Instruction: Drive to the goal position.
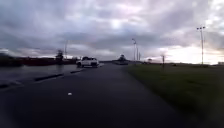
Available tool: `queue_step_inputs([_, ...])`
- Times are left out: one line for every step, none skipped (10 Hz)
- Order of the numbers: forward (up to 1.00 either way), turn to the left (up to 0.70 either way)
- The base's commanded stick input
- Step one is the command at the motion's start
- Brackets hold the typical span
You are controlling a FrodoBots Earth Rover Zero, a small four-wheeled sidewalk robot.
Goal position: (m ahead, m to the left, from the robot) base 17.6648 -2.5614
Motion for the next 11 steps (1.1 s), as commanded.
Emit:
queue_step_inputs([0.70,0.00])
queue_step_inputs([0.70,0.00])
queue_step_inputs([0.70,0.00])
queue_step_inputs([0.70,0.00])
queue_step_inputs([0.70,0.00])
queue_step_inputs([0.70,0.00])
queue_step_inputs([0.70,0.00])
queue_step_inputs([0.70,0.00])
queue_step_inputs([0.70,0.00])
queue_step_inputs([0.70,0.00])
queue_step_inputs([0.70,0.00])
